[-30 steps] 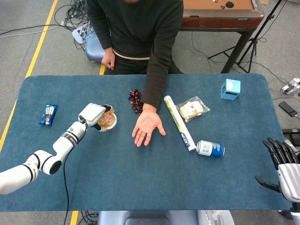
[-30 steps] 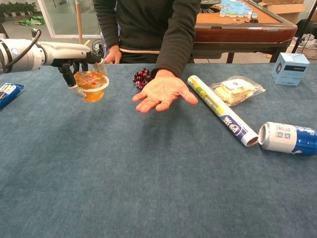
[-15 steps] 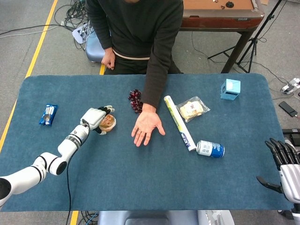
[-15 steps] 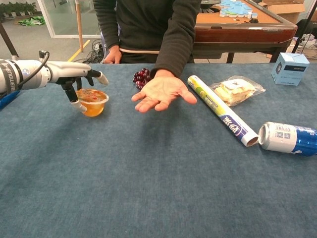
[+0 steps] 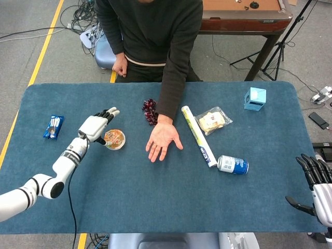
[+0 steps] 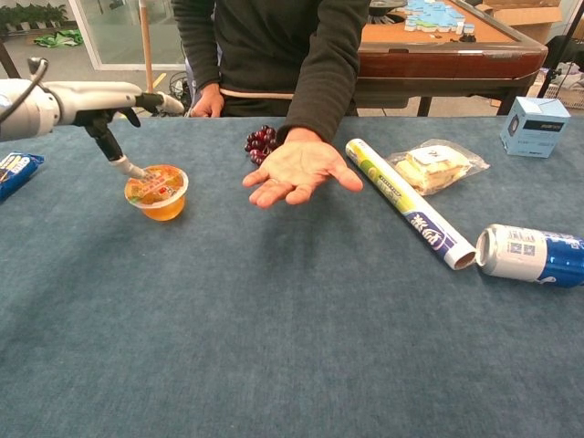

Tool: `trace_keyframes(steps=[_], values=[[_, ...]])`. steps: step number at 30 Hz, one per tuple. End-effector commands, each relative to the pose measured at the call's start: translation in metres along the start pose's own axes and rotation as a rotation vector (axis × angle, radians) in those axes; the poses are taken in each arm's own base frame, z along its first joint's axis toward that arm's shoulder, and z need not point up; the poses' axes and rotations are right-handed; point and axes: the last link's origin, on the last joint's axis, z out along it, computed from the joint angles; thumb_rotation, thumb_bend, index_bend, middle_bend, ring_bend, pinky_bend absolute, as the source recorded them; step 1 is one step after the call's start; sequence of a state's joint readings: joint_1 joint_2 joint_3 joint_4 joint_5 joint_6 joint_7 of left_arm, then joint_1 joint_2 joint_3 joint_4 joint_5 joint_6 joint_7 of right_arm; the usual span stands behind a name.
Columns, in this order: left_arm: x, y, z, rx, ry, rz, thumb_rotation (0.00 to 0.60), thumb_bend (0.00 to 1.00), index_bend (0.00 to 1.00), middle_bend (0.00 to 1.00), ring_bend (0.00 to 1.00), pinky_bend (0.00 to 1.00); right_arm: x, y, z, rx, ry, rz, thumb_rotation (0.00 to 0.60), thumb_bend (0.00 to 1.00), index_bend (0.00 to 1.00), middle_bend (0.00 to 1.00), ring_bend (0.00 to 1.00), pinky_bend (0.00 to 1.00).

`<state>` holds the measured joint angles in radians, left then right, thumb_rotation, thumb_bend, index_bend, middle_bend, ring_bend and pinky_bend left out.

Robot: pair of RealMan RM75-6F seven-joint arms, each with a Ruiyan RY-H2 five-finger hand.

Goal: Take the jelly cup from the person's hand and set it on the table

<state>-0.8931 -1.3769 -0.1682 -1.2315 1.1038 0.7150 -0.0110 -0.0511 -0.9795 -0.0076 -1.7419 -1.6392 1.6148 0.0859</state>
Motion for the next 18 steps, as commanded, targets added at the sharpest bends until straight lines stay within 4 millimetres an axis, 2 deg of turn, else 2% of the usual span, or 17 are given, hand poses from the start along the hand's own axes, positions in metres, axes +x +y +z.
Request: trace_keyframes(steps=[1,5,9,18], values=[[0.014,-0.017,-0.02,0.048,0.057,-0.017,0.6,0.14,0.0,0.0,0.0,0.13,0.0,0.0,0.001,0.006,-0.002,0.0,0.6,0.06,0.02,0.04,0.0,0.06],[0.02,-0.031,-0.043,0.104,0.093,-0.054,0.6,0.14,0.0,0.0,0.0,0.13,0.0,-0.001,0.004,0.015,-0.003,0.0,0.6,0.06,0.02,0.04,0.0,0.06],[0.021,-0.045,-0.075,0.164,0.134,-0.071,0.6,0.14,0.0,0.0,0.0,0.13,-0.001,-0.004,0.007,0.028,-0.011,-0.002,0.6,0.06,0.02,0.04,0.0,0.06],[0.009,-0.056,-0.143,0.25,0.202,-0.055,0.6,0.14,0.0,0.0,0.0,0.09,-0.006,-0.005,0.015,0.039,-0.034,0.002,0.6,0.06,0.02,0.04,0.0,0.06]])
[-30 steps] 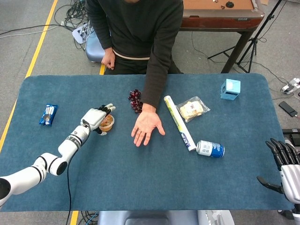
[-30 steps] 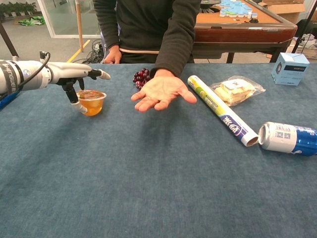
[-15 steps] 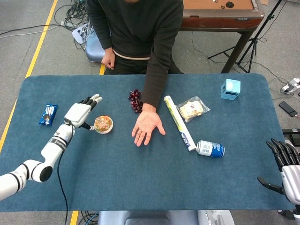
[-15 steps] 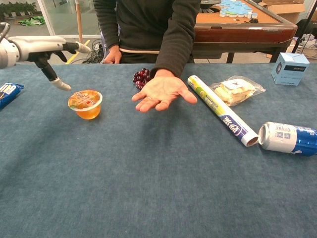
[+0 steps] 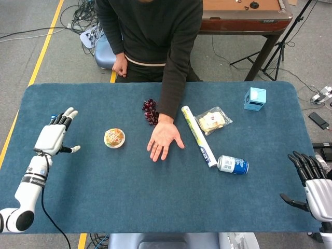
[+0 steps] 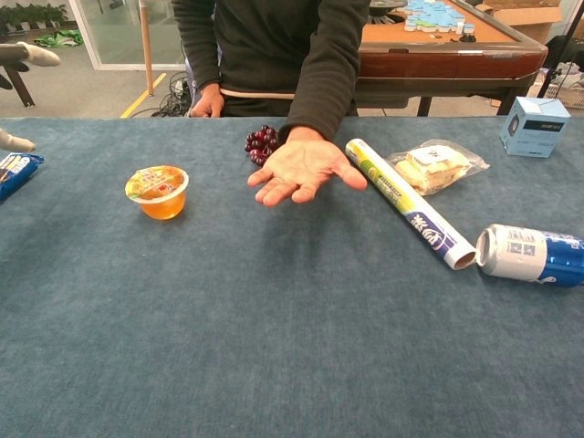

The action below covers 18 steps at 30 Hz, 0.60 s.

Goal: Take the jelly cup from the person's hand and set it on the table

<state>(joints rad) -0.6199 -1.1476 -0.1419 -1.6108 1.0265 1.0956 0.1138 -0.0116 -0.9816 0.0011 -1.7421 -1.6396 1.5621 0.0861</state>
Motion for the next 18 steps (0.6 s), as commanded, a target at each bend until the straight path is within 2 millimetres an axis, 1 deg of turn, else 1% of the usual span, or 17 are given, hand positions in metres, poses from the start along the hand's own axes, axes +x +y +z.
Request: trace_keyframes(steps=[1,6,11,15,18], values=[[-0.001,-0.014,-0.037,0.044,0.022,0.021,0.6,0.14,0.0,0.0,0.0,0.09,-0.002,-0.001,0.002,0.007,-0.007,0.0,0.6,0.06,0.02,0.04,0.0,0.06],[-0.005,-0.023,-0.068,0.079,0.047,0.031,0.6,0.14,0.0,0.0,0.0,0.09,-0.003,-0.002,0.005,0.017,-0.013,0.001,0.6,0.06,0.02,0.04,0.0,0.06],[-0.01,-0.028,-0.093,0.11,0.074,0.04,0.6,0.14,0.0,0.0,0.0,0.09,-0.004,-0.002,0.007,0.016,-0.015,0.004,0.6,0.06,0.02,0.04,0.0,0.06],[-0.014,-0.026,-0.109,0.119,0.101,0.022,0.6,0.14,0.0,0.0,0.0,0.09,-0.006,-0.001,0.008,0.014,-0.025,0.005,0.6,0.06,0.02,0.04,0.0,0.06],[-0.017,-0.023,-0.12,0.114,0.118,0.043,0.6,0.14,0.0,0.0,0.0,0.09,-0.007,-0.002,0.008,0.016,-0.031,0.006,0.6,0.07,0.02,0.04,0.0,0.06]])
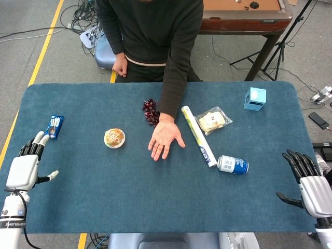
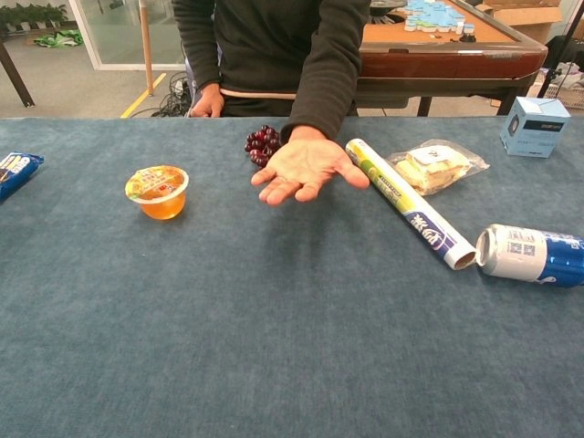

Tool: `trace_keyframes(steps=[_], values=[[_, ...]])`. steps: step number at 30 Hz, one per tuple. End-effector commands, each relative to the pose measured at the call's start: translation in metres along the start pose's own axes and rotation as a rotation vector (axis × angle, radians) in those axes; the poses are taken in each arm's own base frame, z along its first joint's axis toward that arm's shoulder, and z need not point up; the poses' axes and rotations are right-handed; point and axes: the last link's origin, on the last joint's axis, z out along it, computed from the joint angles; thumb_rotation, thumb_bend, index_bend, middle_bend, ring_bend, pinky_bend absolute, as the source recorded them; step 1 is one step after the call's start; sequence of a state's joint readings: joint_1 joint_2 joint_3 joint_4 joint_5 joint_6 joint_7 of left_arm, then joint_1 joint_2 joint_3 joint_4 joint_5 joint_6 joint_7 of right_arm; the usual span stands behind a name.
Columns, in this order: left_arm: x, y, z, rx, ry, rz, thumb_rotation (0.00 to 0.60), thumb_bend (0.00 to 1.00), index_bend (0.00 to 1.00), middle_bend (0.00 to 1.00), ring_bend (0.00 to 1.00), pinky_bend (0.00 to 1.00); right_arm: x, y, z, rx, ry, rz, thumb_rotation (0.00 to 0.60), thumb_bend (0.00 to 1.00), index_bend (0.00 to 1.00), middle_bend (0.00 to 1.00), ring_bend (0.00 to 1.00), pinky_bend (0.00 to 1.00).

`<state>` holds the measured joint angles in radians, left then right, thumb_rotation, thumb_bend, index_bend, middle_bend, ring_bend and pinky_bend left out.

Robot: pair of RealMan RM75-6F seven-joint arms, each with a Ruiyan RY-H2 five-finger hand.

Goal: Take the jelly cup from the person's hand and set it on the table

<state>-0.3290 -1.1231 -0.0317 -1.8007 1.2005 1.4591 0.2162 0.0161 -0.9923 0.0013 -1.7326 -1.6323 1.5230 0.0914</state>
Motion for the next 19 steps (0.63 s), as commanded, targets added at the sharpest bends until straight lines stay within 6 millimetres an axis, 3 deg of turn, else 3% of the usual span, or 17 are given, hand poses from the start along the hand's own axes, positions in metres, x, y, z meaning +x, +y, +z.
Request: trace_keyframes(steps=[1,10,19], values=[[-0.004,0.003,-0.015,-0.008,0.017,0.019,0.6,0.14,0.0,0.0,0.0,0.09,-0.001,0.0,0.0,-0.001,-0.002,0.003,0.6,0.07,0.02,0.04,0.0,0.06],[-0.01,0.01,-0.041,-0.054,0.06,0.106,0.6,0.14,0.0,0.0,0.0,0.08,-0.004,0.003,-0.003,-0.015,-0.008,0.014,0.6,0.07,0.02,0.04,0.0,0.06],[-0.016,0.01,-0.049,-0.05,0.022,0.133,0.6,0.14,0.0,0.0,0.0,0.07,-0.004,0.001,-0.005,-0.017,-0.005,0.013,0.6,0.07,0.02,0.04,0.0,0.06]])
